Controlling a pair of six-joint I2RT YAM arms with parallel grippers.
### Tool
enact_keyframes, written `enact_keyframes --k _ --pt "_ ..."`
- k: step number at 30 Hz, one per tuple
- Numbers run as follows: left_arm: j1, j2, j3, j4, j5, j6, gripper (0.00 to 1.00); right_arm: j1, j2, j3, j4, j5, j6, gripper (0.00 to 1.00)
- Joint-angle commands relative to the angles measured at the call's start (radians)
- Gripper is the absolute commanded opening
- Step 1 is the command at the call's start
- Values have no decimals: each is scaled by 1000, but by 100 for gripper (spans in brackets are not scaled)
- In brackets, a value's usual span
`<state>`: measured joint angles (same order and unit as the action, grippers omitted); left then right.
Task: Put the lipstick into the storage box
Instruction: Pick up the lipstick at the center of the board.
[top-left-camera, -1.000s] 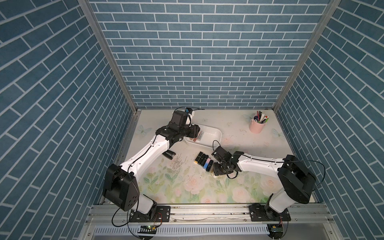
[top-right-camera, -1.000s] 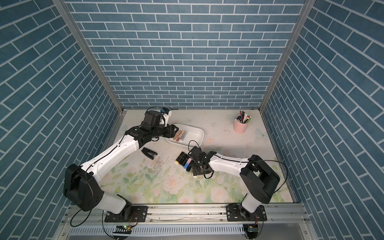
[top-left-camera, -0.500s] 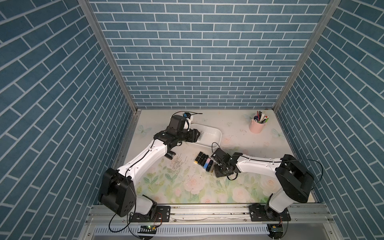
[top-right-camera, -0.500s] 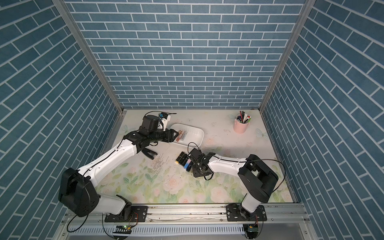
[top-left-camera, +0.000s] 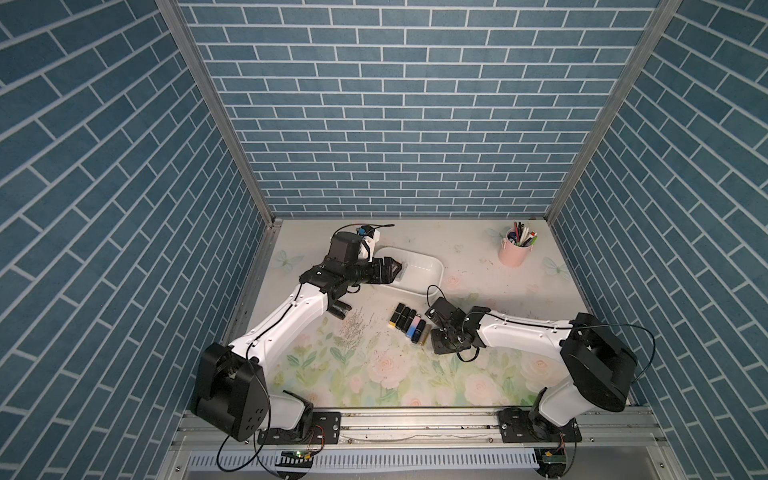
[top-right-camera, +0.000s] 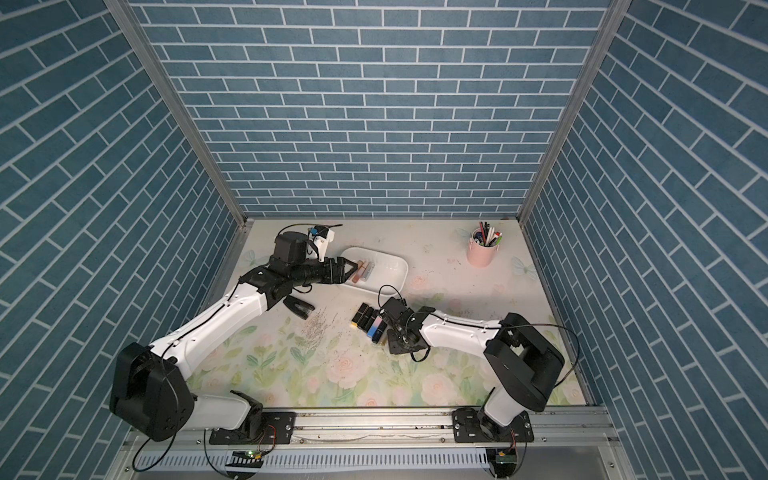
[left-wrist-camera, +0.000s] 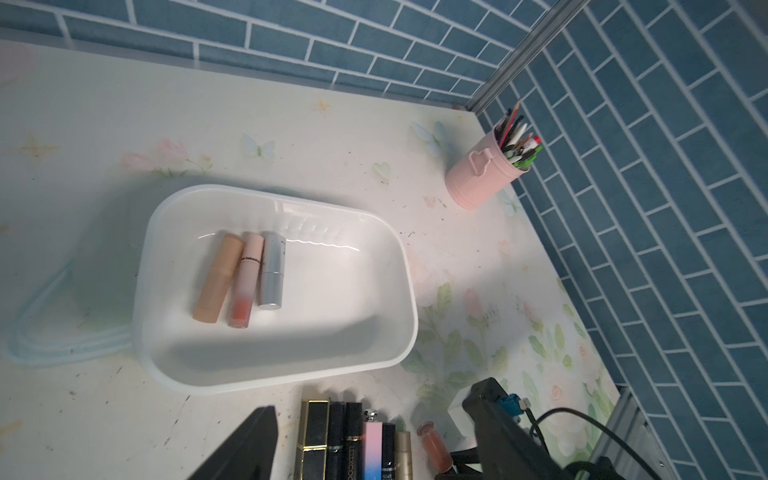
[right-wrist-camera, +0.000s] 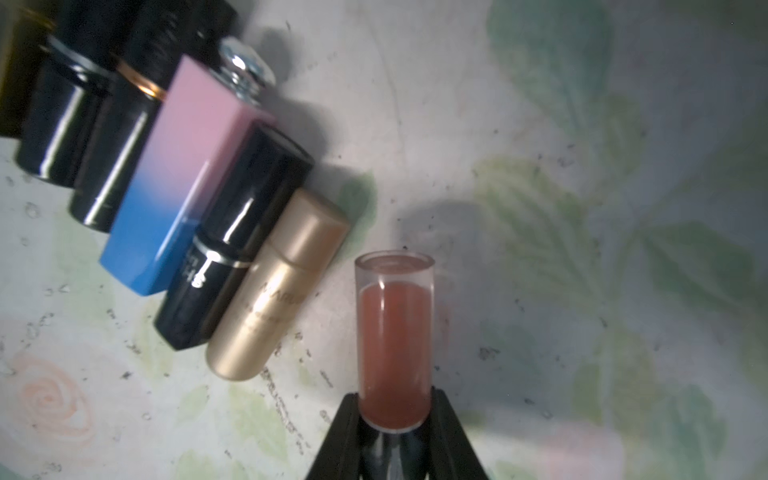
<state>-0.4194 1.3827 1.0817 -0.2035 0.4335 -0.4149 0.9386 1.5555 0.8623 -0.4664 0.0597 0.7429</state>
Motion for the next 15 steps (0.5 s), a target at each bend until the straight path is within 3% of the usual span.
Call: enact_keyframes --k 1,6,15 --pt "36 -21 -25 87 123 -37 88 -42 -100 9 -3 44 -42 10" --pt "86 -36 -56 207 299 -59 100 -110 -210 -3 265 -156 -128 10" --pt "102 -96 -98 402 463 -145 100 -208 -271 -45 769 -526 -162 10"
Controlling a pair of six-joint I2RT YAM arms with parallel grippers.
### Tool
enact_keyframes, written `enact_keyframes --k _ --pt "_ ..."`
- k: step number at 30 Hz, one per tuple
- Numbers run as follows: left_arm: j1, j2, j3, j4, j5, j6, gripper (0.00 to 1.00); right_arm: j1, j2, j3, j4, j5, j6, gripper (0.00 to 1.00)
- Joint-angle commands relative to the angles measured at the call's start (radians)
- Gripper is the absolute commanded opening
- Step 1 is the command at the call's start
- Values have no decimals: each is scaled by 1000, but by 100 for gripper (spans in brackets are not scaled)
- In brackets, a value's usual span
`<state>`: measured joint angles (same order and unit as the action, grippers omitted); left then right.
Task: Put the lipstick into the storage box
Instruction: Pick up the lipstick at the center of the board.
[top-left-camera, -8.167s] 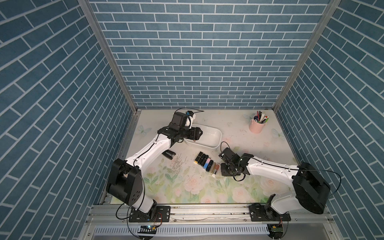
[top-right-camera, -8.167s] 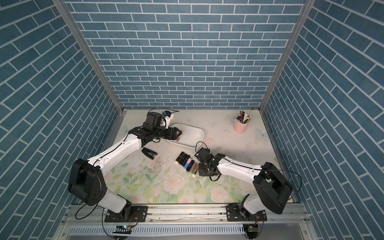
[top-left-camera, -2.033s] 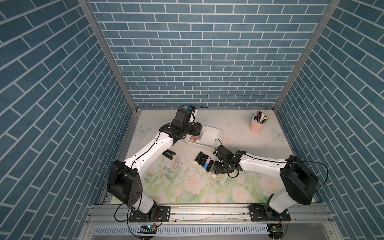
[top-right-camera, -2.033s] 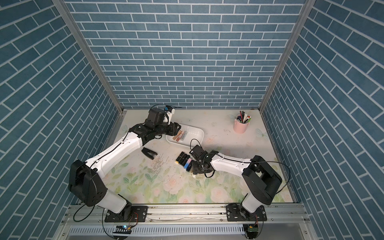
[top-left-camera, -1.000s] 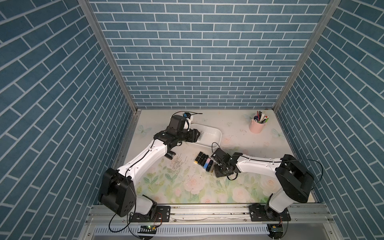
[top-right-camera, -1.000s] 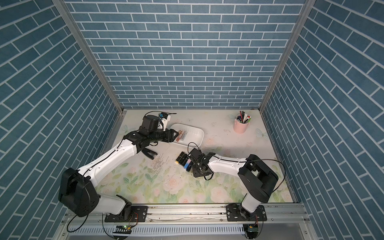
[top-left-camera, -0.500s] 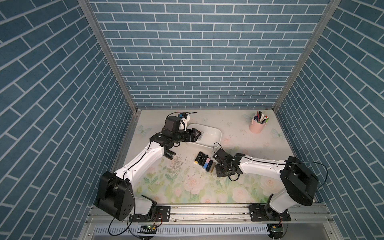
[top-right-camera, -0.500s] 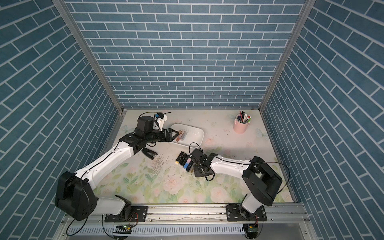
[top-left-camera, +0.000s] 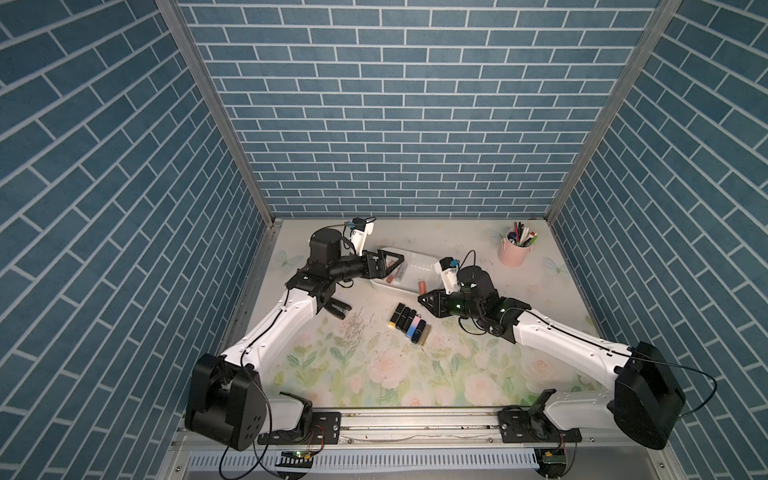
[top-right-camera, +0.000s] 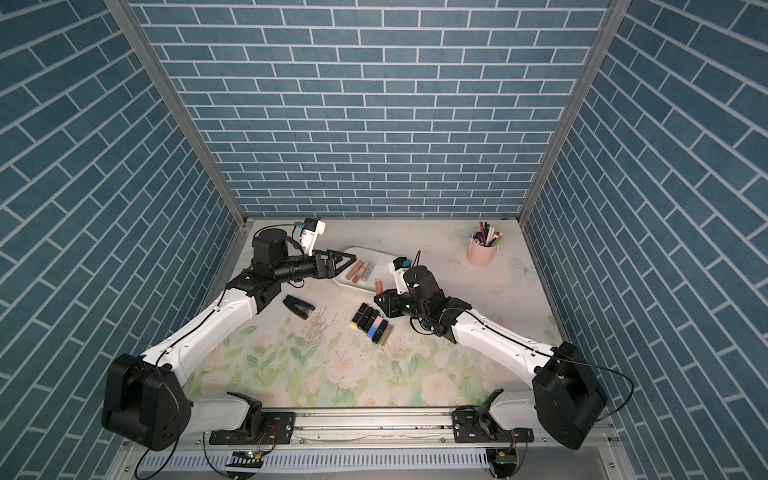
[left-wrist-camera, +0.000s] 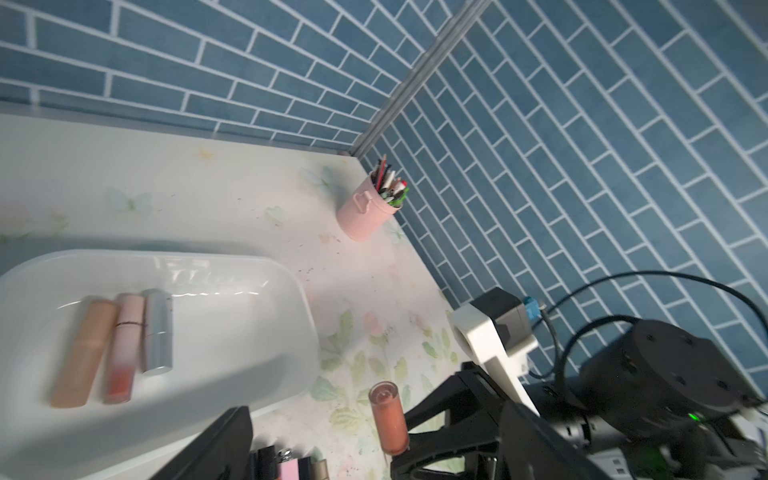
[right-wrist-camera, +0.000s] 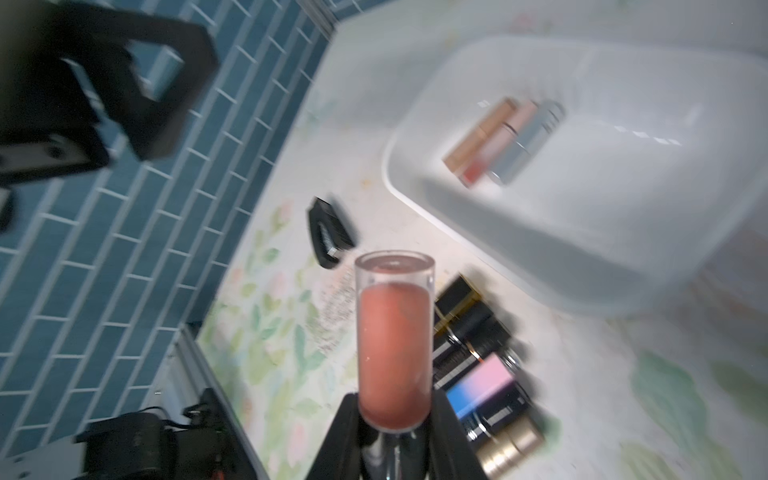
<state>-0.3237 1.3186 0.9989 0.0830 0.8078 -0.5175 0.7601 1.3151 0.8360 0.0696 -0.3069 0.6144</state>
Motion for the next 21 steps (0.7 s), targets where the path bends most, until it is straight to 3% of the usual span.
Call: enact_keyframes --k 1,10,21 --pt "7 -42 -20 149 106 -61 100 -40 -37 -27 288 -192 -21 10" --pt "6 -101 -42 276 171 -145 98 -56 -37 -20 531 -335 39 10" --pt "-70 -77 -37 305 167 -166 77 -54 -40 -2 600 -361 70 9"
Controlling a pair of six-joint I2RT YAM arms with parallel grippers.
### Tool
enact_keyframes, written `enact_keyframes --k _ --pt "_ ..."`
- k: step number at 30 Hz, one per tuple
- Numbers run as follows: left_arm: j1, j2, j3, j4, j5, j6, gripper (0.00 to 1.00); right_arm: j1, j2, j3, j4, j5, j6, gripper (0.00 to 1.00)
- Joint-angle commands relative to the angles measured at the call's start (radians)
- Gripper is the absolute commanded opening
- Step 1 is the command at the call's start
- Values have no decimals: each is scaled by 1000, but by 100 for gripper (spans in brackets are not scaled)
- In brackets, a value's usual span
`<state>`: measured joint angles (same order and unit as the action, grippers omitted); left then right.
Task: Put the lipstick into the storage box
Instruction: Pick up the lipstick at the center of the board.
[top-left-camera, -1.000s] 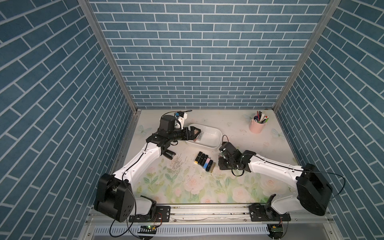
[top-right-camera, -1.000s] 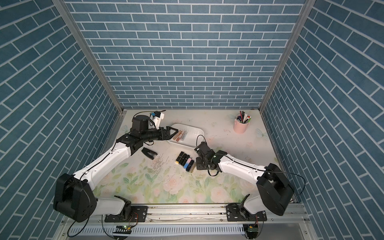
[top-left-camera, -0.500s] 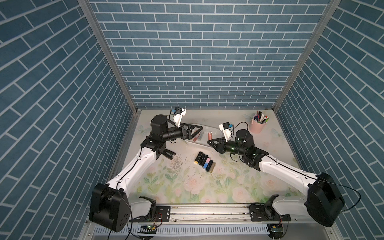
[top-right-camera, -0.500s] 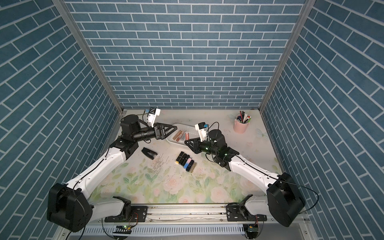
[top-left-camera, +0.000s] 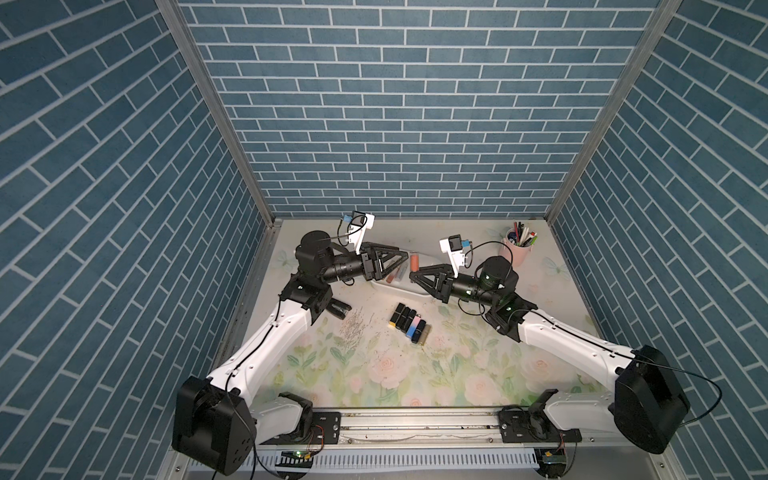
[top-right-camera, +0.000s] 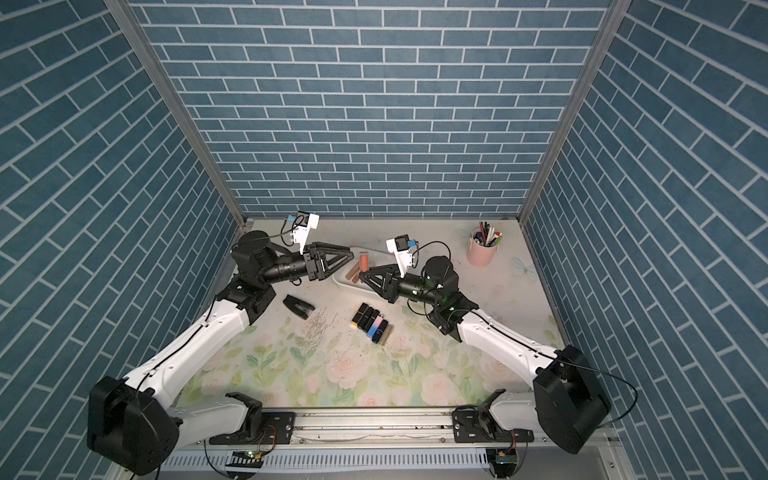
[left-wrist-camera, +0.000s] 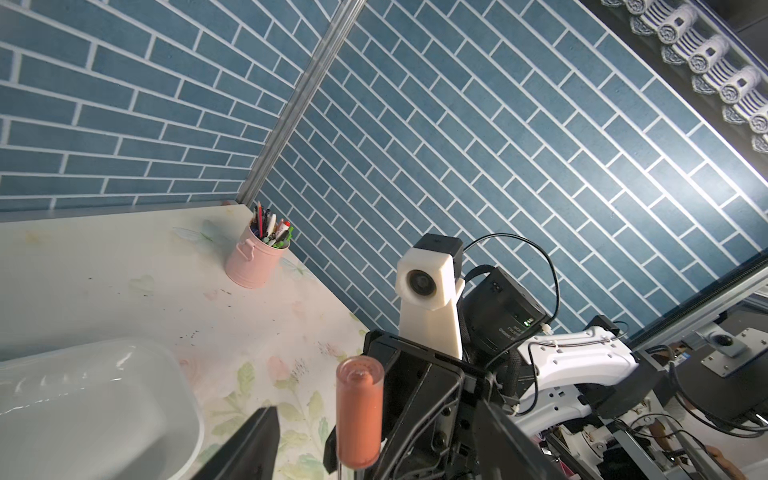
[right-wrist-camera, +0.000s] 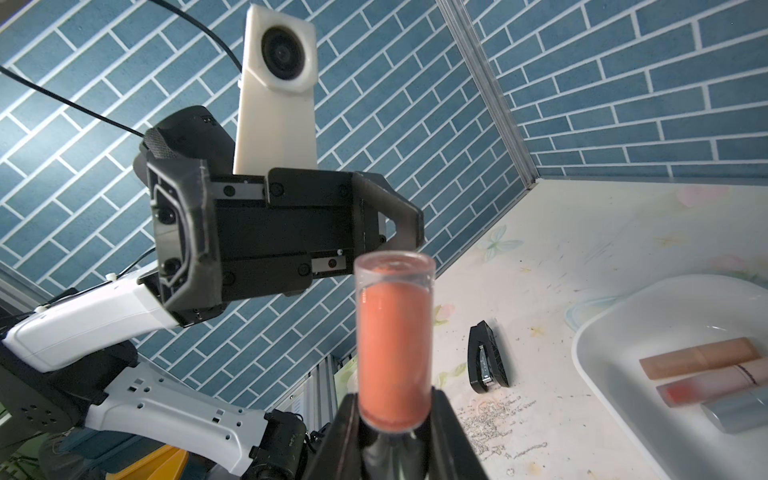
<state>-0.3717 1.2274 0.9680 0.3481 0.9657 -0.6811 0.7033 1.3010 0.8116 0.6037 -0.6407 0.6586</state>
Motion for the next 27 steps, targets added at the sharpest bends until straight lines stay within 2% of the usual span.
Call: enact_keyframes --k 1,11,27 --pt "-29 17 -5 44 8 -6 75 4 -27 23 69 -28 27 9" --pt "-88 62 14 67 -11 -11 61 19 -25 25 77 -34 25 9" --pt "-98 83 22 57 18 -12 13 22 -20 23 84 -28 22 9"
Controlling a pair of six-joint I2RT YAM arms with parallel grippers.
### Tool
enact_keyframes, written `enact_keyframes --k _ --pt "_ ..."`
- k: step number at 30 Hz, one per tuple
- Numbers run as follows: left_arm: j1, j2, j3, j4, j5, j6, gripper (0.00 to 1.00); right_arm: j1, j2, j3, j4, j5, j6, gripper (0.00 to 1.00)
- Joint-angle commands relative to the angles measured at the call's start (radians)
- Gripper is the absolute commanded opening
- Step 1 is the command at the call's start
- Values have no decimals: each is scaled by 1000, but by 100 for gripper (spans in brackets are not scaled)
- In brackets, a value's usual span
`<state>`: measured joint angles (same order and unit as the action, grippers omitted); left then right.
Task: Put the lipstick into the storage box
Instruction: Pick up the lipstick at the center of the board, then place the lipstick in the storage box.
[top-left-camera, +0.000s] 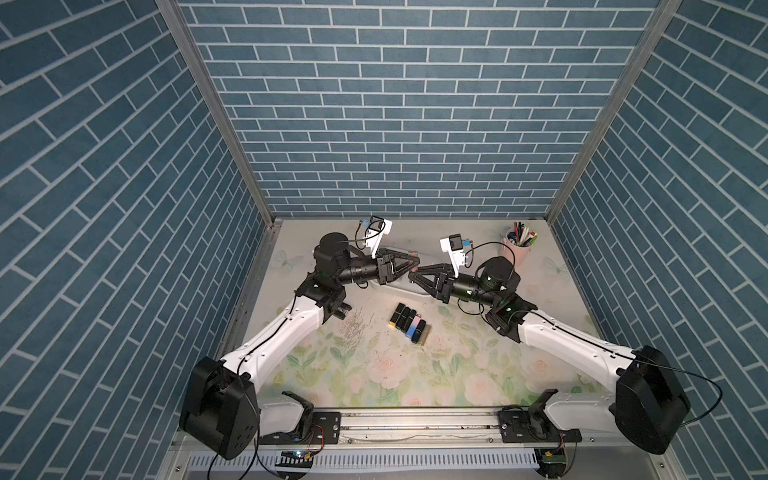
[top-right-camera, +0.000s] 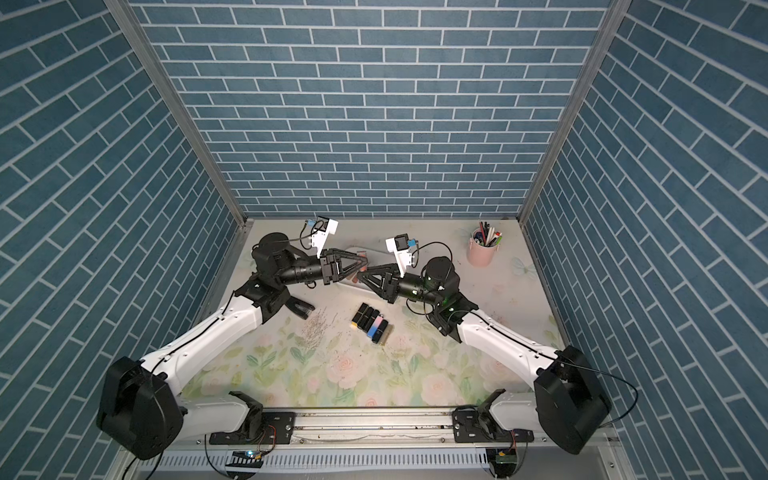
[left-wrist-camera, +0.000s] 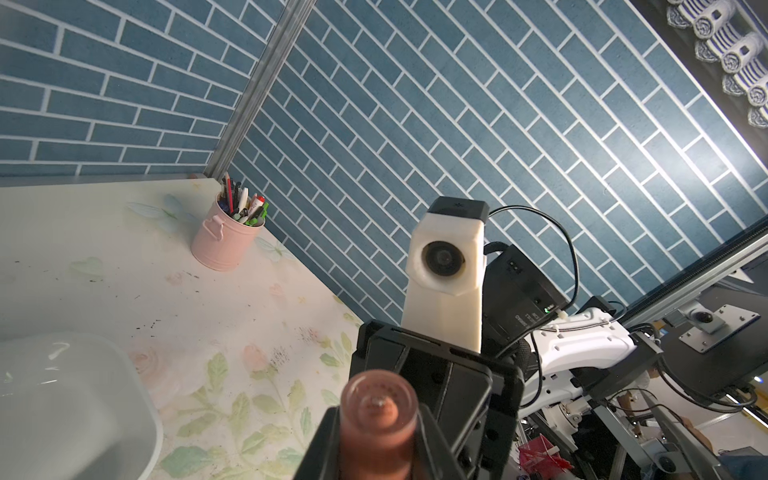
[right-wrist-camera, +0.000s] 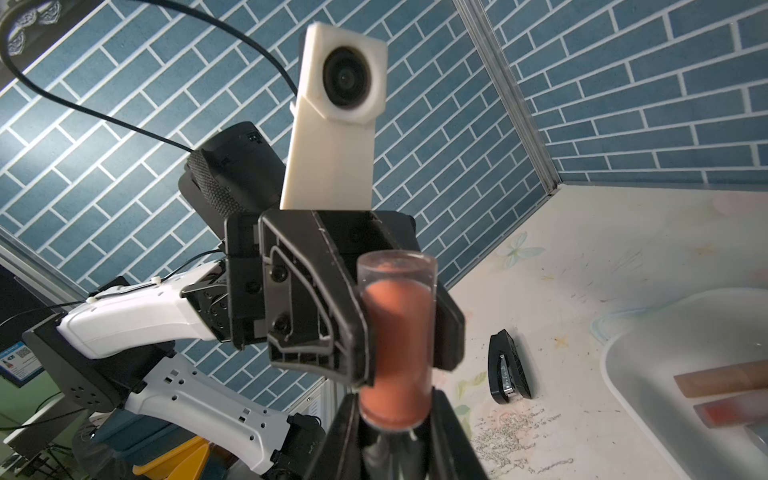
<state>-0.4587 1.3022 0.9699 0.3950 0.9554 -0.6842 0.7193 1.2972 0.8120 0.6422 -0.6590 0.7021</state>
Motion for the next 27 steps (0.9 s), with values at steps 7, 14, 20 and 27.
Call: enact_keyframes --k 7,14,20,27 --pt "-11 15 25 -11 30 2 1 5 -22 34 38 0 -28 28" --pt "-10 41 88 -146 -1 85 0 -15 -65 49 -52 32 -77 62" --pt "0 126 215 -360 -117 197 0 -53 -167 -5 -200 119 -115 66" --pt "-3 276 395 -625 -424 346 0 -84 -199 -7 -612 487 -130 66"
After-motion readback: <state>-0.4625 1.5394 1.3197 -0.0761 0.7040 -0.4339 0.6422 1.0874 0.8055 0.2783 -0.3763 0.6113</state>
